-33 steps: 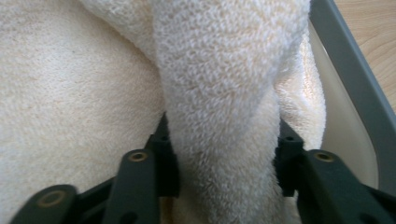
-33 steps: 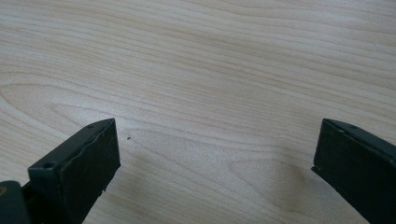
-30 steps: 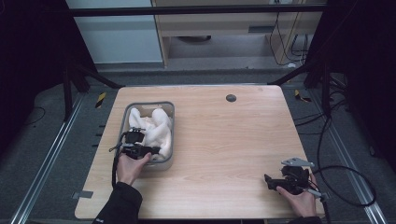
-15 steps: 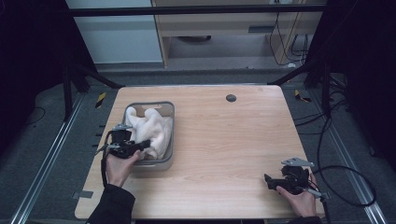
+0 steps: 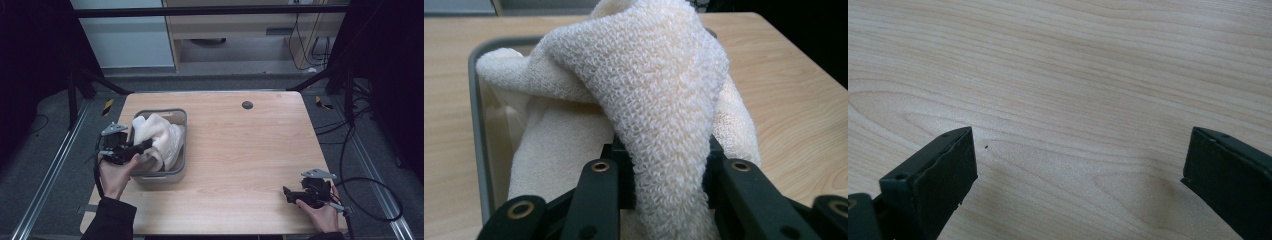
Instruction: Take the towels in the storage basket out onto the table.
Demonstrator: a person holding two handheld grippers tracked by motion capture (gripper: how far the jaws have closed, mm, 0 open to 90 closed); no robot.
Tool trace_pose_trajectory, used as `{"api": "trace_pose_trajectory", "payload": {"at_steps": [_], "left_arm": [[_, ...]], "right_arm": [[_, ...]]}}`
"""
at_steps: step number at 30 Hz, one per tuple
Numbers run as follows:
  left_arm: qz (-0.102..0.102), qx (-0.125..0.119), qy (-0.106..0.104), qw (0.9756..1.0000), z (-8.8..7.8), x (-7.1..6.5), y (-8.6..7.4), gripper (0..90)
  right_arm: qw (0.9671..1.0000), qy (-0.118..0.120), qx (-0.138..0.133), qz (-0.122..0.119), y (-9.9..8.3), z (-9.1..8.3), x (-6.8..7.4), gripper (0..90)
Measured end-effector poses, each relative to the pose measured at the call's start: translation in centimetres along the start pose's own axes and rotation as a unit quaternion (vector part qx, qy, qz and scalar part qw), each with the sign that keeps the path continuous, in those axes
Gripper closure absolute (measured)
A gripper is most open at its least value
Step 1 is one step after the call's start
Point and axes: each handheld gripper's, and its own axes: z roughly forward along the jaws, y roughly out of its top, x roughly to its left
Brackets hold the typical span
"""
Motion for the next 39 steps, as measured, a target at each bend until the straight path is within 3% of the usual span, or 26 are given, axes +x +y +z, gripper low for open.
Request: {"api": "trace_pose_trajectory", "payload": {"at_steps": [9, 26, 39], "left_arm": [[0.013, -0.029, -0.006, 0.9995, -1.8, -1.0, 2.1, 70.7], [0.024, -0.055, -0.006, 0.9982, -3.8, -1.9, 4.2, 70.6], [0.045, -0.071, -0.016, 0.9963, -5.3, -3.8, 6.0, 70.6]], "right_arm": [[1.0, 0.002, -0.001, 0.002, 0.0, 0.0, 0.0, 0.9], [1.0, 0.002, -0.007, -0.001, 0.0, -0.1, 0.0, 1.6], [0.9999, 0.001, -0.012, -0.005, 0.0, -0.2, 0.0, 1.8]]}}
